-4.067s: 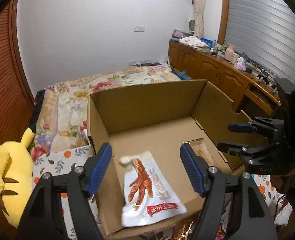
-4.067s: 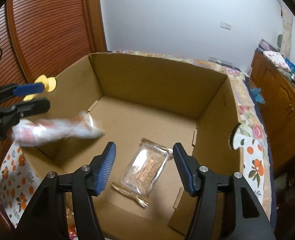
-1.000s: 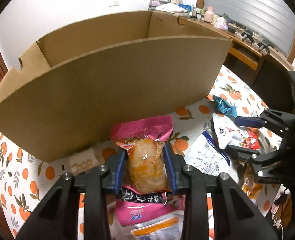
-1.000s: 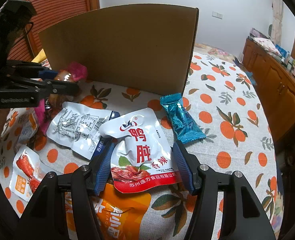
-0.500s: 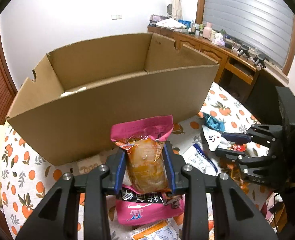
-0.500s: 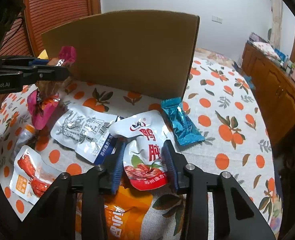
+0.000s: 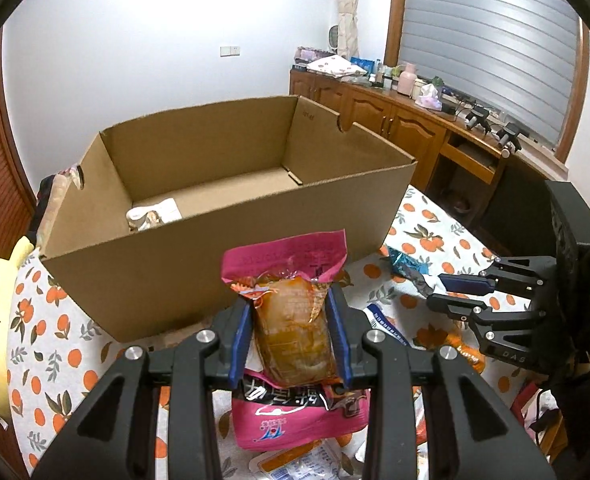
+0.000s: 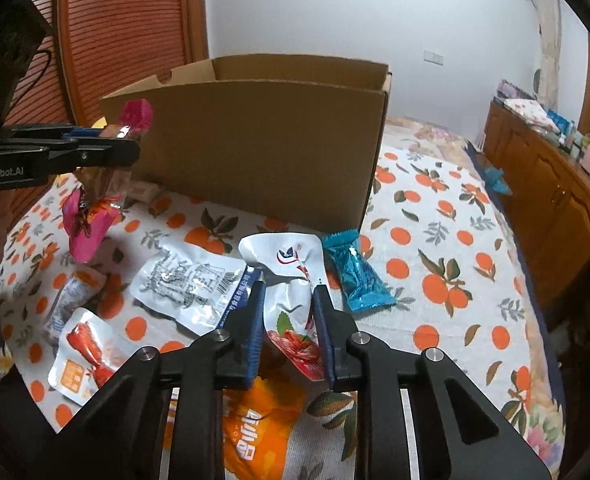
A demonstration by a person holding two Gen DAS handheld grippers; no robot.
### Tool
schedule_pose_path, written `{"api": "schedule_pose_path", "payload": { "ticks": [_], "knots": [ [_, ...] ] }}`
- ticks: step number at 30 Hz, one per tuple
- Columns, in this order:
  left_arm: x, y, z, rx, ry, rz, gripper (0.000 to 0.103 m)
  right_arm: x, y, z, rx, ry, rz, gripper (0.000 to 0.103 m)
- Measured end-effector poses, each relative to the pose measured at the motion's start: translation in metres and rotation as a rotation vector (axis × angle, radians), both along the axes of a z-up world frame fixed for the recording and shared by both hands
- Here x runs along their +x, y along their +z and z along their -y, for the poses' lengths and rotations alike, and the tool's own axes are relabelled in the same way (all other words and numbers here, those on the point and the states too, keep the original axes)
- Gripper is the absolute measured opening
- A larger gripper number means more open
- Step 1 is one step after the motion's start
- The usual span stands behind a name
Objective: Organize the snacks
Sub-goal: 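Lift both held snacks over the box and release them inside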
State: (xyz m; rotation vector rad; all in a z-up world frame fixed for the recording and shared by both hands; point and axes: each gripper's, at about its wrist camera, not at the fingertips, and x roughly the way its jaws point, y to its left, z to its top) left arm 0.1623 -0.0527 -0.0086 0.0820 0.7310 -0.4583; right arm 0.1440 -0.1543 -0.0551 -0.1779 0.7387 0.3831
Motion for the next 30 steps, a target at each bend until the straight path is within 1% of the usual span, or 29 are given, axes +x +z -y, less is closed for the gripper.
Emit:
{"api": "schedule_pose_path", "payload": {
  "ticks": [6, 15, 22, 30],
  "knots": [
    [-0.004, 0.013, -0.002, -0.016, -0.006, 0.019, 0.033, -0.006, 0.012, 0.0, 0.017, 0.003, 0.033, 0.021],
    [-0.009, 0.033, -0.003, -0.035, -0.012, 0.053, 0.033, -0.013, 0.045, -0.001, 0.047, 0.021, 0.095, 0.021],
    [-0.007, 0.053, -0.014, -0.05, -0.007, 0.078, 0.033, -0.01, 0.066, -0.007, 0.044, 0.033, 0.131, 0.021],
    [0.0, 0.067, -0.025, -0.04, 0.015, 0.107, 0.033, -0.002, 0.084, -0.018, 0.041, 0.055, 0.161, 0.022]
  ]
}}
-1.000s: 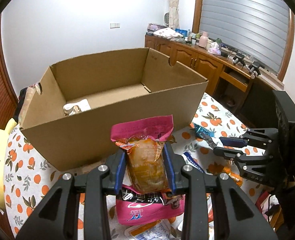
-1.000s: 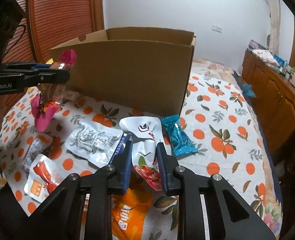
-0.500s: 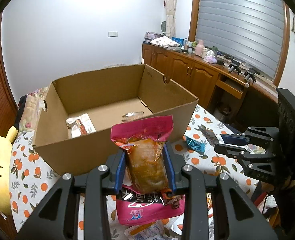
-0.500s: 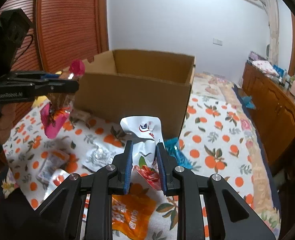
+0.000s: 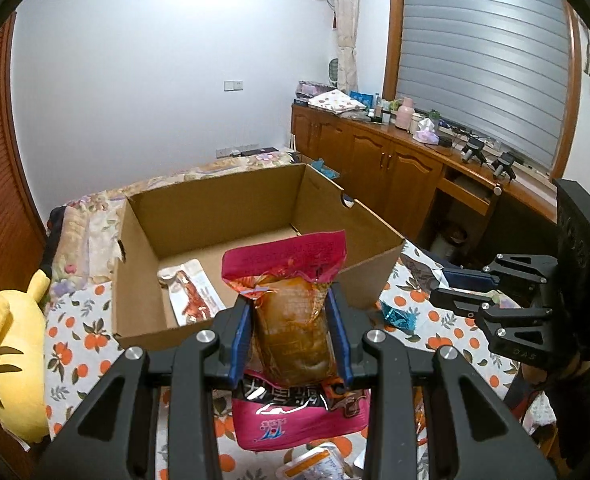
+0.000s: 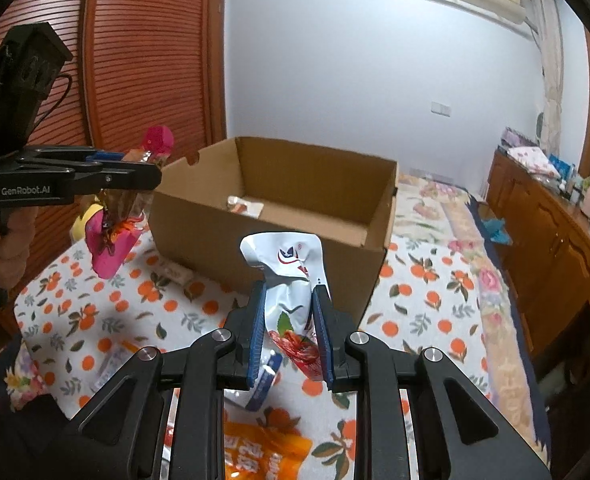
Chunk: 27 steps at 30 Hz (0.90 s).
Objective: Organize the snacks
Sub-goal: 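Lift both held snacks over the box and release them inside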
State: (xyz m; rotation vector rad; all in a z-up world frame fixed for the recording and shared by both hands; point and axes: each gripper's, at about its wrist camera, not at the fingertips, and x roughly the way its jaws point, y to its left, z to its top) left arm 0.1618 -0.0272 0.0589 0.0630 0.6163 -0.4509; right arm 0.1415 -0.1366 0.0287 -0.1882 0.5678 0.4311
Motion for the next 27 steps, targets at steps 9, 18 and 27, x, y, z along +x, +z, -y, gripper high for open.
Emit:
{"api": "schedule_pose_path", "payload": {
  "ticks": [9, 18, 27],
  "knots": [
    [0.017, 0.01, -0.015, 0.011, 0.042, 0.025, 0.033, 0.019, 0.023, -0.016, 0.004, 0.033, 0.035, 0.022],
    [0.042, 0.009, -0.021, 0.031, 0.081, 0.013, 0.033, 0.042, 0.039, -0.028, 0.014, 0.048, 0.043, 0.022],
    [0.073, -0.005, -0.037, 0.037, 0.136, -0.027, 0.033, 0.074, 0.037, -0.037, 0.006, 0.04, 0.009, 0.022]
  ]
}}
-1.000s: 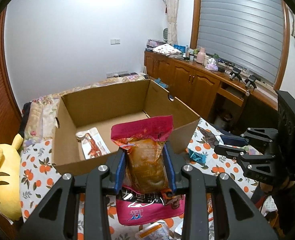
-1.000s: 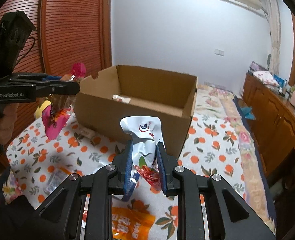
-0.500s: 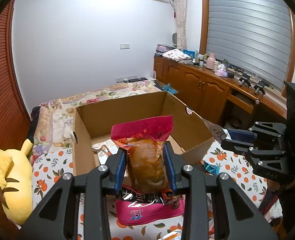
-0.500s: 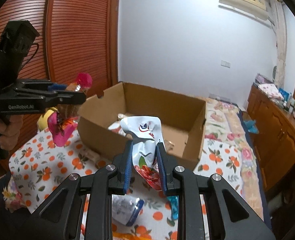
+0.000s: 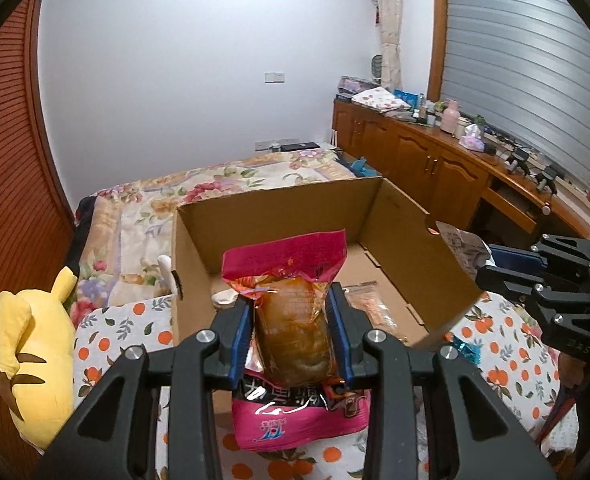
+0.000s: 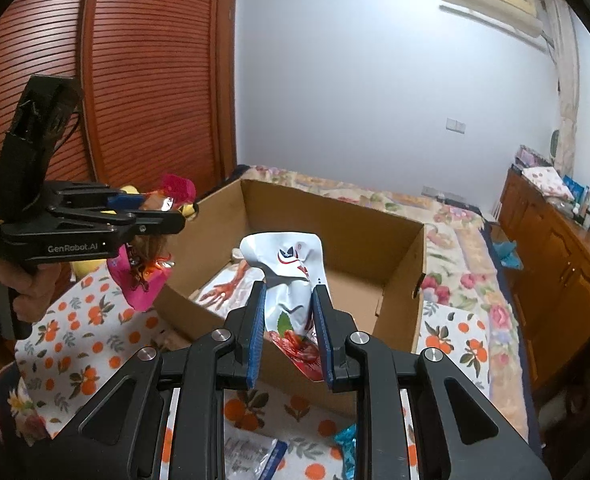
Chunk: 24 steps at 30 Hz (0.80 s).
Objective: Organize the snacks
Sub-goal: 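Lift both held snacks over the box and release them inside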
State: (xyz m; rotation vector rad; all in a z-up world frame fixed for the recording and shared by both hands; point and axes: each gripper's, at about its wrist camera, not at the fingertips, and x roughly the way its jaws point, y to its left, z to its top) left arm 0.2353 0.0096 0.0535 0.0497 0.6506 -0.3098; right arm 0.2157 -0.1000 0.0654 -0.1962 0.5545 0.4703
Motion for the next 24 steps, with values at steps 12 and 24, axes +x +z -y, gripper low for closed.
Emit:
{"api": "schedule_pose_path", "payload": {
  "ticks": [12, 24],
  "knots": [
    [0.034, -0.008, -0.004, 0.009, 0.033, -0.024, 0.033, 0.038, -0.016, -0.01, -0.005, 0.026, -0.027, 0.022],
    [0.064, -0.025, 0.006, 0.058, 0.031, -0.065, 0.034, 0.074, -0.042, -0.02, -0.028, 0.053, -0.09, 0.022]
  ]
}}
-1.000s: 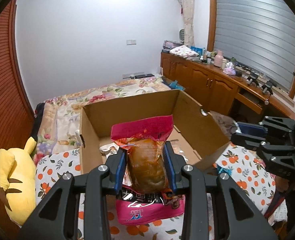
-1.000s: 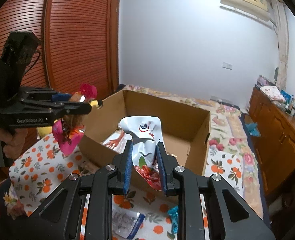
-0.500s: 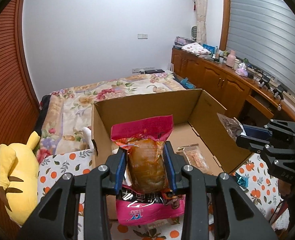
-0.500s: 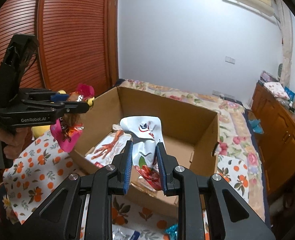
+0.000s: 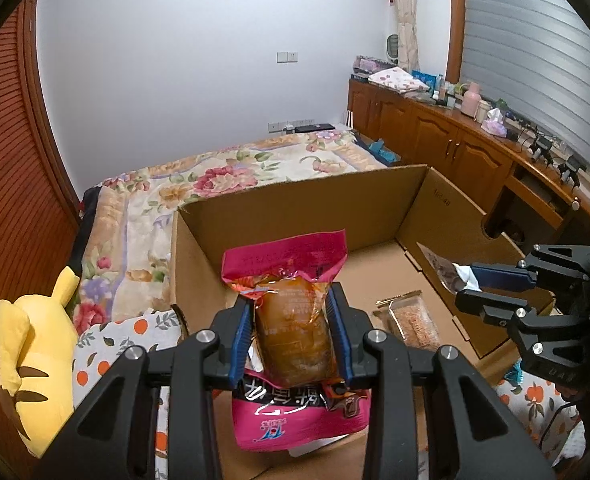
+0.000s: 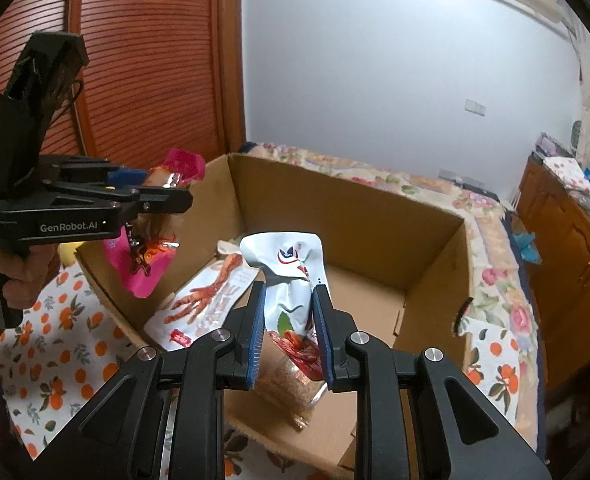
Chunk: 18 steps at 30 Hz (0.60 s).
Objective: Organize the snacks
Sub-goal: 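Lift both held snacks over the box and release them inside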
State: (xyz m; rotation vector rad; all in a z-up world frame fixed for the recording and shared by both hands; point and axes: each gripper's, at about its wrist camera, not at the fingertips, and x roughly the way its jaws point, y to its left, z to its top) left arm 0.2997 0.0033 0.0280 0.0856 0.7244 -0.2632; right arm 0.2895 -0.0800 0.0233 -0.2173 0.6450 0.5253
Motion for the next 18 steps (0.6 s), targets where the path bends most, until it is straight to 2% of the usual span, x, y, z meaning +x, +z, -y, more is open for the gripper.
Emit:
{"api": "schedule_pose_path", "payload": {
  "ticks": [18],
  "knots": [
    [0.006, -0.02, 0.002, 0.008, -0.003, -0.05, 0.041, 0.017, -0.023, -0.024, -0.015, 0.025, -0.115, 0.022]
  ]
}}
